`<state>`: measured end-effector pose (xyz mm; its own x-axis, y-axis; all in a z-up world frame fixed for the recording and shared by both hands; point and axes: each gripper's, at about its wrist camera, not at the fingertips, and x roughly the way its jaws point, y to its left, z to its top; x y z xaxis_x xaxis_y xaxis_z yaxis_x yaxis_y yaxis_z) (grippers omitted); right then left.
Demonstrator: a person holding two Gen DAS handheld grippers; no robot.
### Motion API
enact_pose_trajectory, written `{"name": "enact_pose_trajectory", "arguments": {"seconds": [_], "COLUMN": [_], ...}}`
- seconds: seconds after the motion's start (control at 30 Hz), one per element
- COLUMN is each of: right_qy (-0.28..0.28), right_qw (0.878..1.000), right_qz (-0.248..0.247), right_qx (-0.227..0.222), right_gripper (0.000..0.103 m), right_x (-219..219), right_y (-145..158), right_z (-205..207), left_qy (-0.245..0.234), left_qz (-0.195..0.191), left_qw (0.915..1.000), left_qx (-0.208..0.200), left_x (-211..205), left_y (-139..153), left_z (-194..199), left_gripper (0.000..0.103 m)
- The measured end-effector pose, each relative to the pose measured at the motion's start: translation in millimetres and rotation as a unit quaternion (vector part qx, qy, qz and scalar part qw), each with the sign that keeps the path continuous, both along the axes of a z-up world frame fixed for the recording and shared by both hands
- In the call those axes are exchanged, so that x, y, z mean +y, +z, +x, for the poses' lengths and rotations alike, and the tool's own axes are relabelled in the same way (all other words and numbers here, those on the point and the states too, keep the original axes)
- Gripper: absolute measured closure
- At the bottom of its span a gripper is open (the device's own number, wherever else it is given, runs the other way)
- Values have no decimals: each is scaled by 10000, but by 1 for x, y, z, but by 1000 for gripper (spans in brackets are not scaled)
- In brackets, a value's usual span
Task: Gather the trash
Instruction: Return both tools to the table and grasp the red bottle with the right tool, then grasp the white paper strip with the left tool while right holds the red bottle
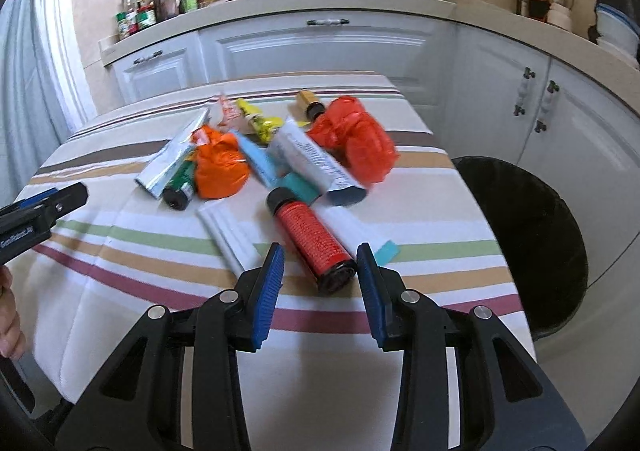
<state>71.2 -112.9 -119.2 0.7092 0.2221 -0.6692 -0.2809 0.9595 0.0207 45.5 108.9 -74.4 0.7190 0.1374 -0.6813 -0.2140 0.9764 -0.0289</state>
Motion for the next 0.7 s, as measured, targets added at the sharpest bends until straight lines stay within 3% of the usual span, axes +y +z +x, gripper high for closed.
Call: {"name": "enact_pose_trajectory", "arguments": {"seconds": [0.33,0.43,0.7], "right_qy": [111,181,367], "right_qw": [9999,9998,9992], "right_qz": [-61,-91,-126], "right_qx": [-18,56,-18], "right_gripper": [66,77,79], "right_x": [9,12,22], "right_y": [0,-4,-5], "right_z": [3,4,-6], "left_qy": [33,9,-93], "left_qz": [-64,-62,-58], "left_qw": [10000,10000,9999], "left_qx": [36,42,65], "left_x": [4,2,-5], "left_y": [-4,-4,-4], "left_z": [-1,-3,-6], "left_gripper": [44,44,44]}}
